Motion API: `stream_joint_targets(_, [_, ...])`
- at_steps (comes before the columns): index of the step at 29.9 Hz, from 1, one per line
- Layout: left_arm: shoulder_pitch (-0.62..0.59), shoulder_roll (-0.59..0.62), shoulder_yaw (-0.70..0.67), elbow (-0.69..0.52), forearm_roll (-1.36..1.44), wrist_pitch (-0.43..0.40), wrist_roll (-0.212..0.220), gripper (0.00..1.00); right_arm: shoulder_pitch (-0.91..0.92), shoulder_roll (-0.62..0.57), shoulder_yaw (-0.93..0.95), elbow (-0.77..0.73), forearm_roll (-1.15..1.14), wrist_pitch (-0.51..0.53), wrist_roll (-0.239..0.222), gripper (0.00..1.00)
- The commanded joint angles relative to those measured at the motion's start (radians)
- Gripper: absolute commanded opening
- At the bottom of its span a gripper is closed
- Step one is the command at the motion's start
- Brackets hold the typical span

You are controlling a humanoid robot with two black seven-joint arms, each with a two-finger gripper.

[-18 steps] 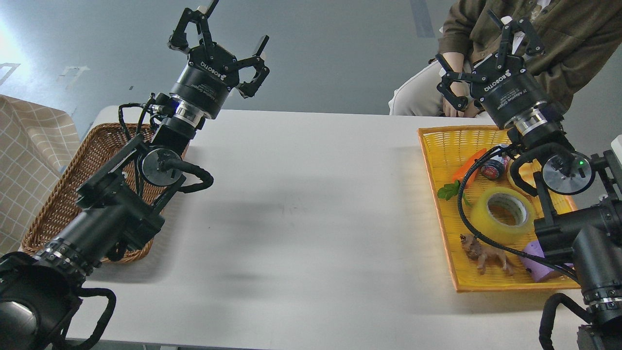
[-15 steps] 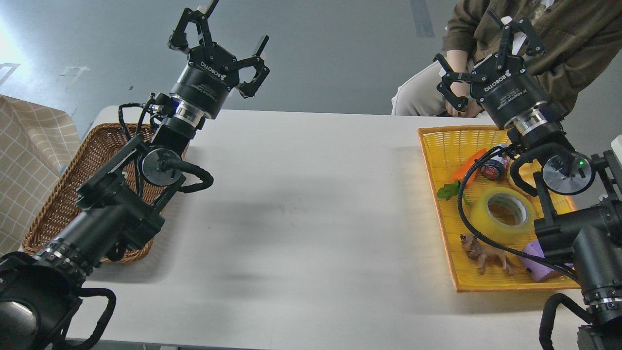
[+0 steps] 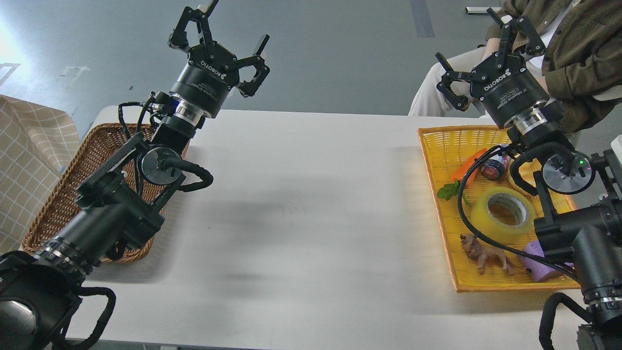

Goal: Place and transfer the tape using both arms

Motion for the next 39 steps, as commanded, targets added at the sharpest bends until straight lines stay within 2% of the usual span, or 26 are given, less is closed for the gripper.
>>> stream_joint_targets(1, [-0.001, 0.0, 0.0, 0.0, 0.001, 0.0, -0.002, 0.98, 0.003, 0.001, 0.001, 0.001, 0.003, 0.0, 0.0, 1.0])
stream_joint_targets(39, [-0.005, -0.001, -0.001, -0.003, 0.003, 0.0, -0.006, 0.98, 0.008, -0.012, -0.012, 0.0, -0.002, 0.0, 0.0, 1.0])
